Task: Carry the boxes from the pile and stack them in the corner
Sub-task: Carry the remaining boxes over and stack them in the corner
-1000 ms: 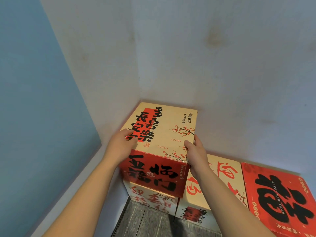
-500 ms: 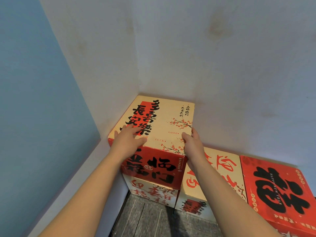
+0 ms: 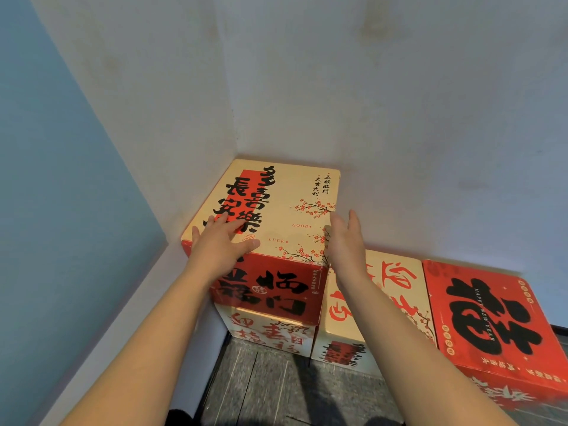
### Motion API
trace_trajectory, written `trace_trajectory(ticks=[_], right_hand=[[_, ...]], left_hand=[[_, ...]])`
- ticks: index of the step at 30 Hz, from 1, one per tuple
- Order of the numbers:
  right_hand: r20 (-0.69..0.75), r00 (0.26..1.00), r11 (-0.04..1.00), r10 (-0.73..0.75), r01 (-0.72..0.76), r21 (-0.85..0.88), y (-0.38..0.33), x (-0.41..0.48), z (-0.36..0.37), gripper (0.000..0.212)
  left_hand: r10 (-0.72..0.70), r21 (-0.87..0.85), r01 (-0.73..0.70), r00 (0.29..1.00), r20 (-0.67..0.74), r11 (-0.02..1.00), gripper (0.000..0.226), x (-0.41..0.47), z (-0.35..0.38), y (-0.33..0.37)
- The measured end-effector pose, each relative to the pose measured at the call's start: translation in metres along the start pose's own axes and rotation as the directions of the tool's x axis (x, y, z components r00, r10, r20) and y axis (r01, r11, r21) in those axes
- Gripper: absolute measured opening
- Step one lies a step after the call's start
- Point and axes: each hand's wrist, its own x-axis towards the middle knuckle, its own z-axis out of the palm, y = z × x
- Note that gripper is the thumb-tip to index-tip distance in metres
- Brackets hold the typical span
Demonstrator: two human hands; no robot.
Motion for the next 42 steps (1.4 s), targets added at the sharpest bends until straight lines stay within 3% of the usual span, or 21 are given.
trace_trajectory(ticks=[4, 8, 10, 13, 16, 20, 29, 34, 38, 42], right_hand=[[0.086, 0.995, 0.996, -0.05, 0.056, -0.068, -0.002, -0.013, 0.013, 0.081], [0.02, 0.999, 0.999, -0.041, 0.042, -0.02, -0.001, -0.007, 0.001, 0.052], [0.007, 1.0, 1.0, -0.009, 0.009, 0.019, -0.001, -0.006, 0.002, 0.053], [0.069, 0.997, 0.997, -0.021, 0.026, -0.072, -0.003, -0.012, 0.011, 0.065], [0.004, 0.999, 0.997, -0.052, 0.052, -0.058, -0.001, -0.009, 0.008, 0.057], [0.091, 0.996, 0.997, -0.011, 0.018, -0.073, -0.002, -0.01, 0.007, 0.061], [0.035, 0.999, 0.994, 0.0, 0.004, -0.111, -0.03, -0.015, -0.014, 0.052], [-0.023, 1.0, 0.993, 0.003, -0.006, -0.116, -0.087, -0.035, -0.035, 0.054], [-0.01, 1.0, 0.996, -0.006, 0.005, -0.087, -0.181, -0.068, -0.06, 0.045], [-0.038, 0.999, 0.999, -0.014, 0.013, -0.042, -0.289, -0.103, -0.088, 0.031]], left_hand=[[-0.016, 0.015, 0.016, 1.0, 0.002, 1.0, 0.07, -0.001, 0.0, 0.003], [-0.022, 0.036, 0.022, 1.0, 0.002, 0.999, 0.07, -0.002, 0.0, 0.005], [-0.026, 0.037, 0.025, 1.0, 0.003, 0.999, 0.071, -0.003, 0.0, 0.005], [-0.031, 0.03, 0.031, 0.999, 0.009, 0.999, 0.071, -0.003, -0.001, 0.005], [-0.034, 0.025, 0.033, 0.999, 0.016, 0.999, 0.072, -0.004, -0.002, 0.006], [-0.049, -0.012, 0.049, 0.998, -0.024, 0.999, 0.067, -0.008, -0.004, 0.013], [-0.017, -0.267, -0.024, 0.989, -0.148, 0.963, 0.038, -0.022, -0.01, 0.049], [-0.076, -0.488, 0.031, 0.995, -0.072, 0.872, 0.017, -0.033, -0.051, 0.101], [-0.074, -0.619, 0.093, 0.996, 0.058, 0.78, 0.019, -0.049, -0.128, 0.169], [-0.094, -0.712, 0.134, 0.991, 0.096, 0.689, 0.019, -0.067, -0.227, 0.246]])
